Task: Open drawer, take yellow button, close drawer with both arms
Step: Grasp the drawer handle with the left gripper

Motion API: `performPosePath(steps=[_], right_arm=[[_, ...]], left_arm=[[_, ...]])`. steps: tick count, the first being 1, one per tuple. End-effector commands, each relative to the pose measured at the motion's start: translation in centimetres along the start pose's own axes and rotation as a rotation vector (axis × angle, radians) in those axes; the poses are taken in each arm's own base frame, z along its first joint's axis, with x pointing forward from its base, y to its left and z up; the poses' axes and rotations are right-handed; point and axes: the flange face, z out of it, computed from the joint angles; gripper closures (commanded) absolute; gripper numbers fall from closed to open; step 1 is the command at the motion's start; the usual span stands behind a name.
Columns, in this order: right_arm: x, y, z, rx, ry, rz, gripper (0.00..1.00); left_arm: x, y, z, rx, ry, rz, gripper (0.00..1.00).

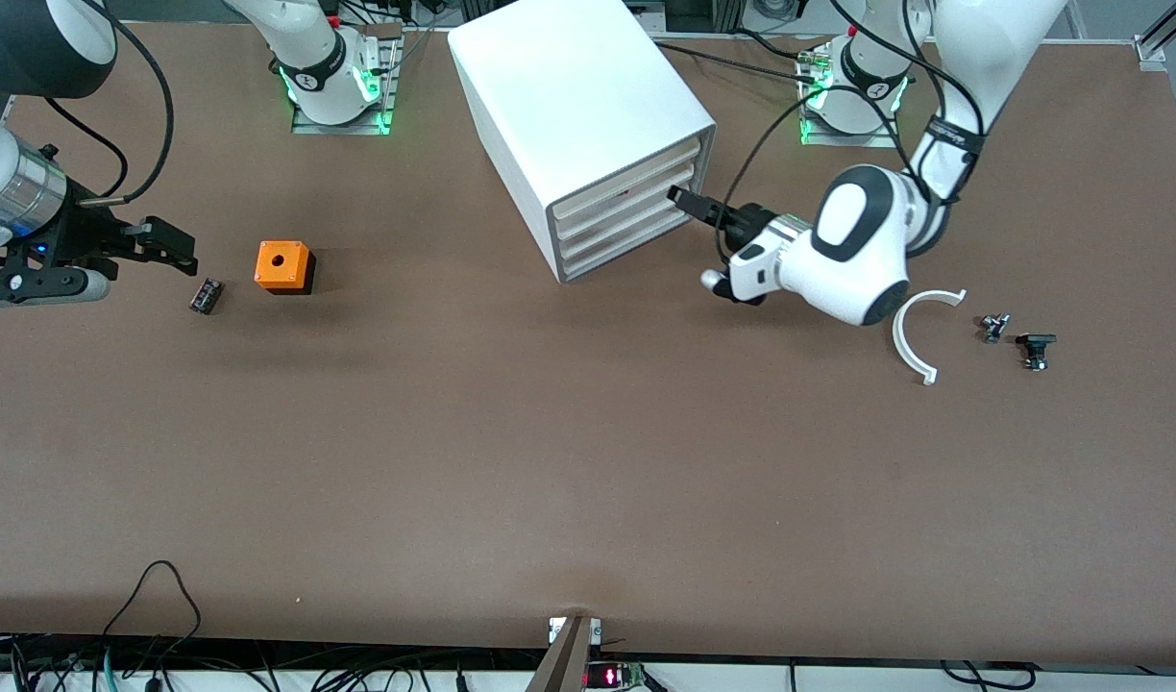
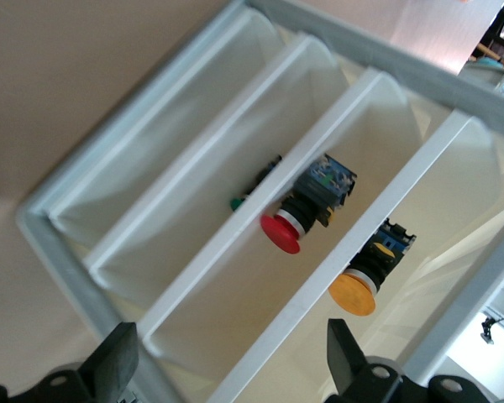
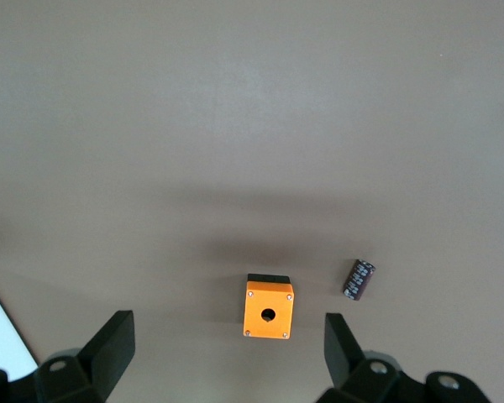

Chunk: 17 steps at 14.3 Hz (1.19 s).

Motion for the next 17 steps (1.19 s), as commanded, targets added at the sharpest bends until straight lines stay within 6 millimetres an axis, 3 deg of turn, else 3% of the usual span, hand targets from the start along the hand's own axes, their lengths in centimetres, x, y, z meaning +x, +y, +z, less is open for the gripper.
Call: performPosePath(steps=[1, 4, 6, 8, 9, 12, 14, 17], right_arm=[[-0.6, -0.3, -0.4, 0.016, -0.004, -0.019, 0.0], [-0.6, -0.4, -0.4, 0.017, -0.004, -0.019, 0.0], [-0.6, -0.4, -0.4, 0.017, -0.004, -0.017, 0.0], [-0.4, -0.7, -0.2, 0.019, -0.007, -0.037, 0.0], [-0.3, -2.5, -0.3, 0.015, 0.004, -0.074, 0.0], [1.3, -5.0, -0.2, 0.016, 0.018, -0.118, 0.0], [2.7, -6.8, 0.4, 0.022, 0.031, -0.147, 0.0], [3.9, -9.7, 1.6, 0.022, 0.066, -0.194, 0.0]], left_arm=[[-1.4, 0.3, 2.6, -0.01, 0.004, 0.011, 0.06], [-2.0, -0.3, 4.7, -0.034, -0.025, -0.014, 0.1], [-2.3, 0.6, 5.8, -0.035, -0.04, -0.001, 0.13], [-2.5, 0.9, 5.7, -0.045, -0.032, -0.004, 0.13], [-2.5, 1.0, 5.6, -0.047, -0.03, -0.005, 0.13], [-2.6, 1.5, 4.7, -0.048, -0.014, 0.004, 0.13], [-2.5, 1.4, 1.3, -0.073, 0.042, 0.012, 0.1], [-2.8, 1.8, 1.9, -0.066, 0.029, 0.02, 0.1]])
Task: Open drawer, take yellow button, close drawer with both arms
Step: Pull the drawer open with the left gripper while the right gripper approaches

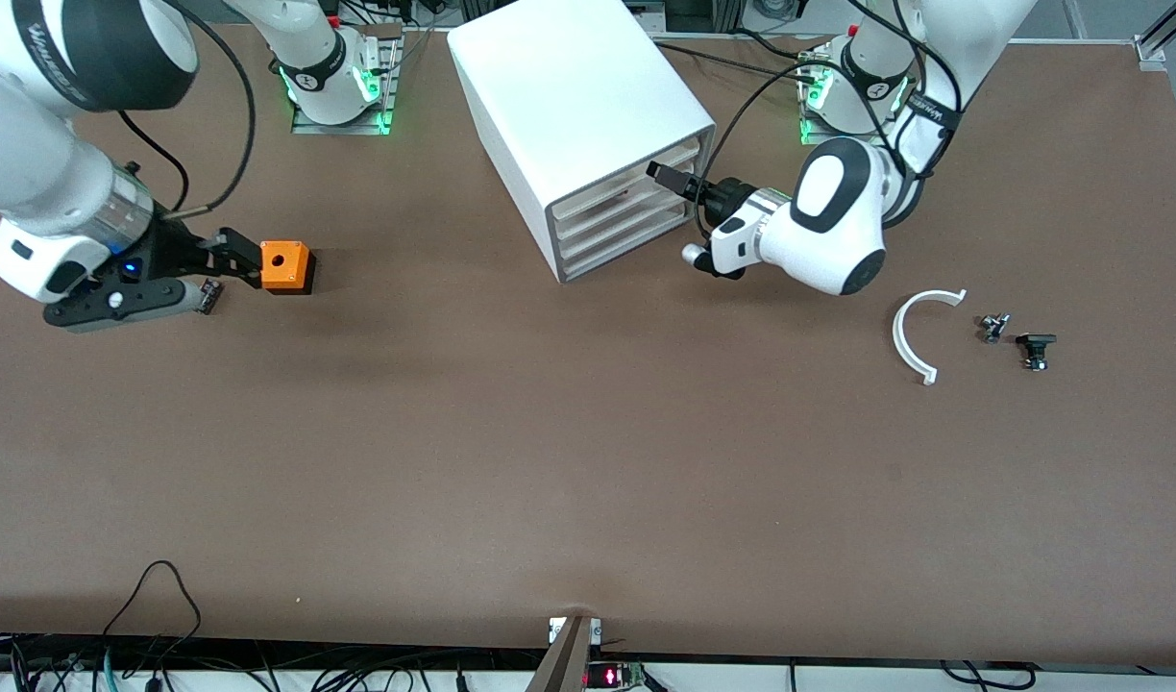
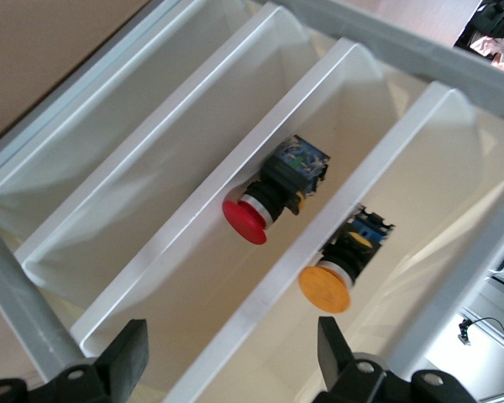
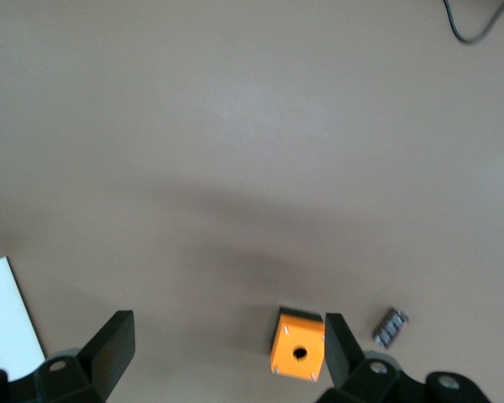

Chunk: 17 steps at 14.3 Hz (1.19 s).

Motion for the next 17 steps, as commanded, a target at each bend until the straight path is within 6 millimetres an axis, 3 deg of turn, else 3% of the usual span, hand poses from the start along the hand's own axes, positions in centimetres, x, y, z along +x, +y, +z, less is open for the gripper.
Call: performPosePath(steps=[1, 3, 4, 5, 6, 7, 11, 12, 14, 16, 17], right_arm=[[1.6, -3.0, 0.3, 0.015, 0.028, -0.061, 0.0], [2.1, -7.2, 0.4, 0.015, 0.035, -0.127, 0.0], [2.7, -9.1, 0.3, 0.012, 0.044, -0.152, 0.0], [3.0, -10.3, 0.6, 0.006, 0.043, -0.167, 0.0], [2.9, -11.0, 0.7, -0.007, 0.044, -0.182, 0.0], [3.0, -11.0, 0.8, -0.022, 0.043, -0.186, 0.0], [3.3, -10.5, 1.7, -0.023, 0.029, -0.175, 0.0], [3.4, -10.4, 1.9, -0.022, 0.027, -0.174, 0.0], [3.7, -10.4, 2.6, -0.023, 0.024, -0.174, 0.0], [3.9, -10.7, 3.0, -0.024, 0.027, -0.179, 0.0], [4.0, -10.8, 3.2, -0.021, 0.032, -0.181, 0.0]], left_arm=[[-1.0, 1.0, 1.4, -0.01, -0.017, 0.025, 0.11], [-1.4, 1.6, 3.4, -0.008, -0.044, 0.031, 0.15], [-1.5, 1.5, 3.6, -0.013, -0.048, 0.027, 0.22], [-1.5, 1.5, 3.7, -0.012, -0.05, 0.03, 0.39], [-1.4, 1.5, 3.7, -0.012, -0.05, 0.032, 0.73], [-1.4, 1.4, 3.7, -0.007, -0.051, 0.033, 1.0], [-0.9, 0.4, 3.7, -0.01, -0.054, 0.01, 1.0], [-0.9, 0.4, 3.7, -0.009, -0.055, 0.005, 0.95], [-1.0, 0.1, 3.9, -0.009, -0.059, 0.003, 1.0], [-0.6, -0.9, 2.1, -0.021, -0.029, -0.011, 1.0], [-0.1, -2.5, -0.2, -0.003, 0.008, -0.018, 1.0]])
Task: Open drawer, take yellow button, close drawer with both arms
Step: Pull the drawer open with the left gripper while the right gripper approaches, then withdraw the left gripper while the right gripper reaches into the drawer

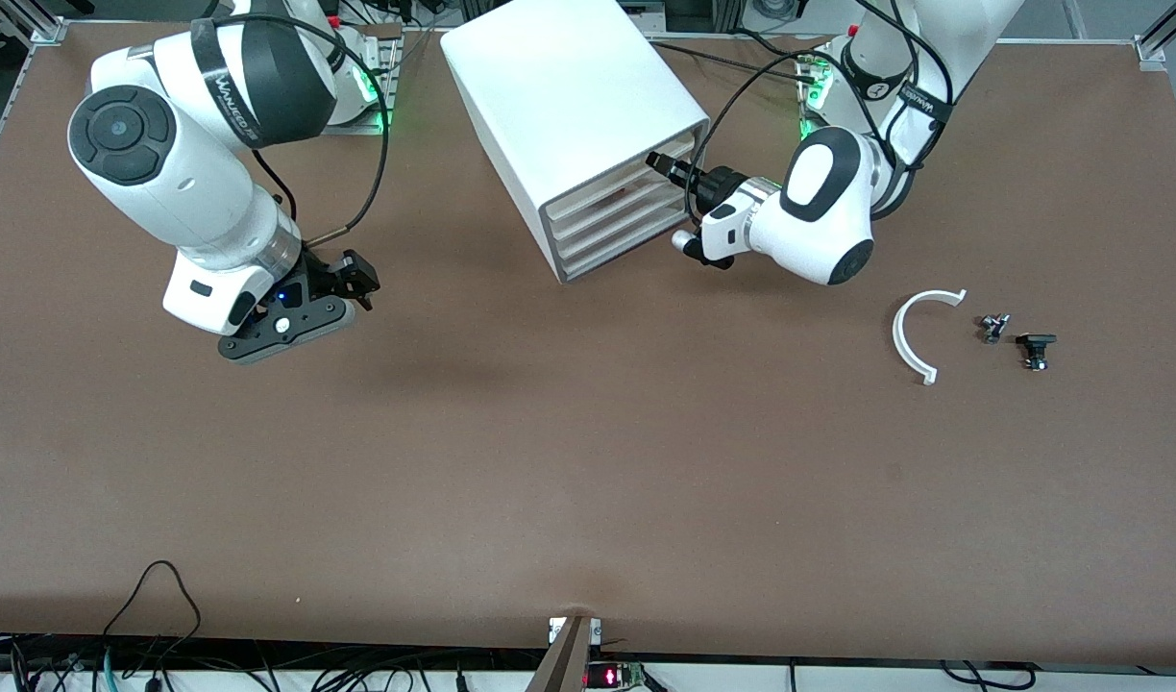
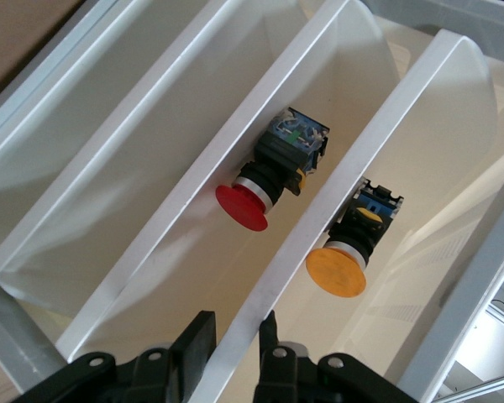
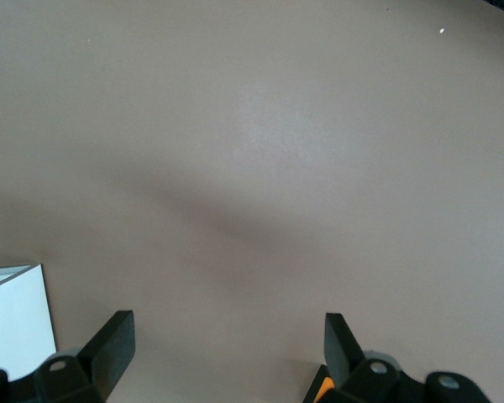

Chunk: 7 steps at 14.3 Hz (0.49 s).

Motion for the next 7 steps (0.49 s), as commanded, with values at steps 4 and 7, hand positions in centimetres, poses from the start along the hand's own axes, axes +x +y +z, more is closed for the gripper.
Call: performPosePath(steps=[4, 7], right_arm=[[1.5, -6.2, 0.6, -0.022, 0.03, -0.114, 0.0], [2.4, -12.6, 0.5, -0.017, 0.071, -0.258, 0.0]], left_arm=[[0.8, -5.3, -11.3, 0.024, 0.185, -0.023, 1.0], [0.9, -4.6, -14.8, 0.015, 0.252, -0.004, 1.0]])
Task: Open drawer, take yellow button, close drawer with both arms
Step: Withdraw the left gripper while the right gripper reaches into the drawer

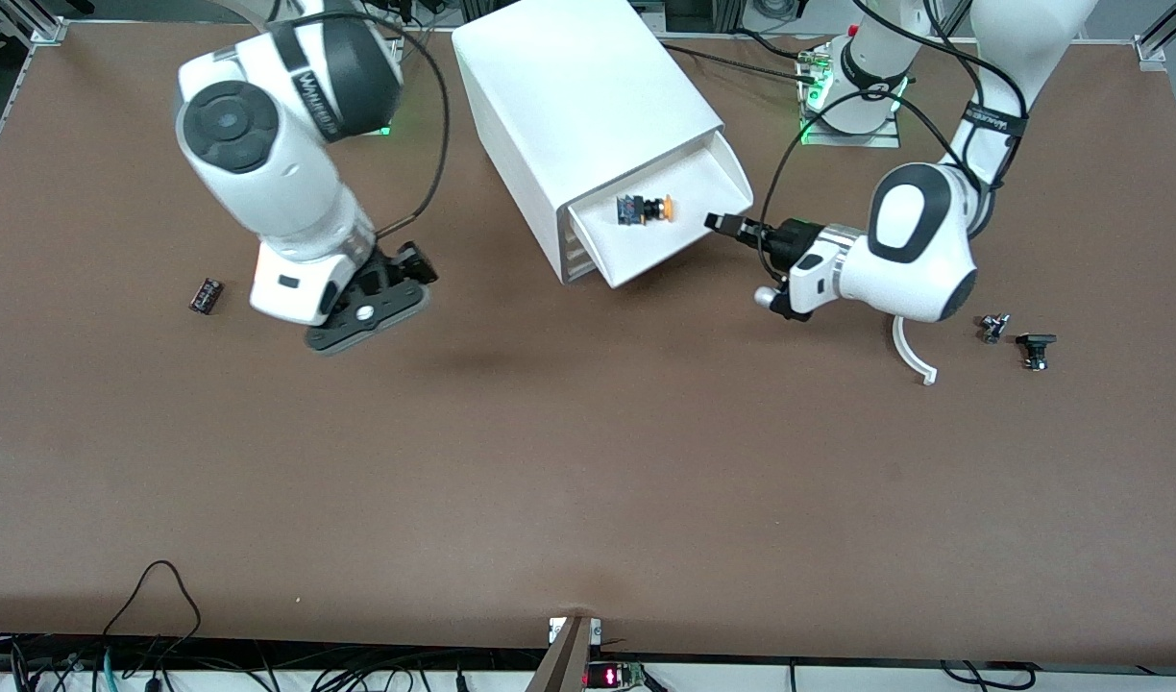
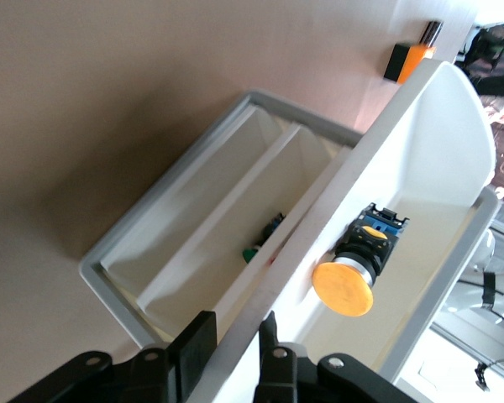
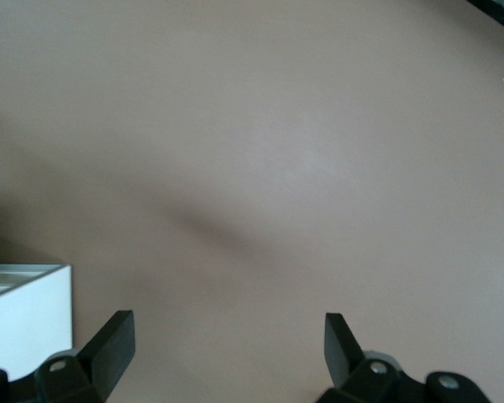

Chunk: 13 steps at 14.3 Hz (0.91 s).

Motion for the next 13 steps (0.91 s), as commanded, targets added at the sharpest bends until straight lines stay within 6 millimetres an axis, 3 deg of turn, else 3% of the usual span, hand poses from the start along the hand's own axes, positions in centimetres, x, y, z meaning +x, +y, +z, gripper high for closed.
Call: performPosePath(steps=[1, 2, 3, 5, 7, 9, 10, 12, 13], right_arm=[[2.4, -6.3, -0.5, -0.012, 0.038, -0.208, 0.0], [3.1, -9.4, 0.0, -0.01, 0.039, -0.329, 0.0], [3.5, -12.1, 0.3, -0.007, 0.045, -0.405, 0.0], [3.9, -16.6, 0.9, -0.009, 0.046, -0.525, 0.0], [3.0, -21.8, 1.1, -0.049, 0.043, -0.644, 0.0], [3.1, -23.2, 1.5, -0.058, 0.045, -0.72, 0.0], [3.0, -24.8, 1.7, -0.055, 0.047, -0.803, 0.0], [3.5, -26.4, 3.1, -0.049, 0.041, -0.903, 0.0], [3.7, -27.6, 3.3, -0.046, 0.05, -0.928, 0.0]], left_arm=[[0.7, 0.5, -3.4, 0.021, 0.061, -0.015, 1.0], [0.5, 0.5, -4.1, 0.029, 0.073, -0.013, 0.39], [0.3, 0.5, -4.9, 0.048, 0.084, -0.002, 0.0], [-0.1, 0.8, -7.6, 0.07, 0.138, 0.008, 0.0], [-1.3, 2.2, -14.1, 0.306, 0.276, 0.081, 0.0], [-4.6, 4.2, -22.6, 0.406, 0.462, 0.108, 0.0], [-5.6, 5.0, -23.7, 0.433, 0.49, 0.117, 0.0], [-9.6, 6.3, -27.4, 0.612, 0.528, 0.127, 0.0], [-11.0, 7.6, -28.3, 0.697, 0.505, 0.129, 0.0]])
